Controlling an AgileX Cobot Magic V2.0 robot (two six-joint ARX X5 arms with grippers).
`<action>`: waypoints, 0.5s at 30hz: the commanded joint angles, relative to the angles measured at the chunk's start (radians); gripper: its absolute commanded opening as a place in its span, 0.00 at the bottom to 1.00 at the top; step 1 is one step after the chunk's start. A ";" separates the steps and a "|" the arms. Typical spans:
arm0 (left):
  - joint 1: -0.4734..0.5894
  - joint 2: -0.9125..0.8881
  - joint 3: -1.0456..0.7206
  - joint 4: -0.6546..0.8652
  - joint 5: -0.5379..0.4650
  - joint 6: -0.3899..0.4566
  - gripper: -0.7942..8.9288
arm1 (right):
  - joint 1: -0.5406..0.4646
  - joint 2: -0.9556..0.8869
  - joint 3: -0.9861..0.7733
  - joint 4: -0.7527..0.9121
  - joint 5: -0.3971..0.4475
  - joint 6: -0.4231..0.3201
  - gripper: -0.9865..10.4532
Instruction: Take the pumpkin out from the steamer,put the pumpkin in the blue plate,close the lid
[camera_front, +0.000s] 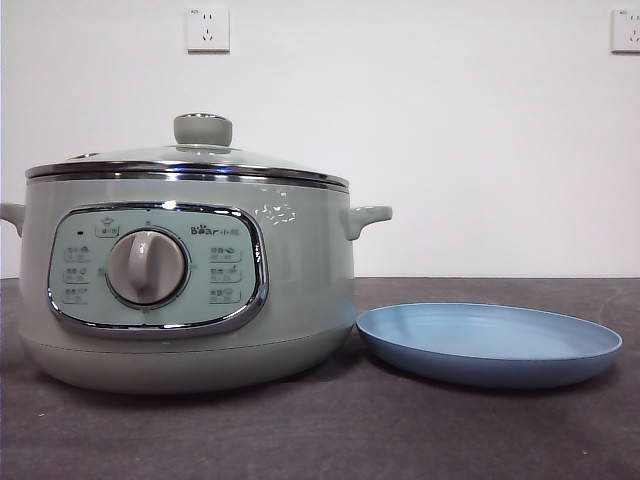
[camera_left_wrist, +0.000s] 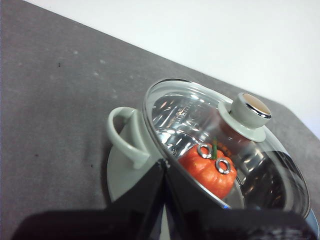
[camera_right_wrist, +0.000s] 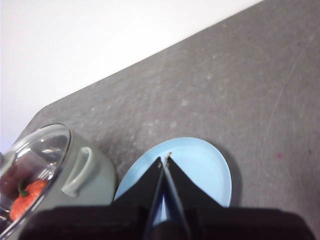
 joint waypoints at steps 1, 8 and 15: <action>0.003 0.059 0.048 -0.002 0.020 0.095 0.07 | 0.001 0.030 0.058 -0.011 -0.001 -0.054 0.07; 0.003 0.216 0.211 -0.092 0.024 0.226 0.07 | 0.001 0.113 0.187 -0.070 -0.001 -0.154 0.07; 0.001 0.366 0.373 -0.190 0.122 0.311 0.07 | 0.001 0.229 0.317 -0.193 -0.012 -0.267 0.07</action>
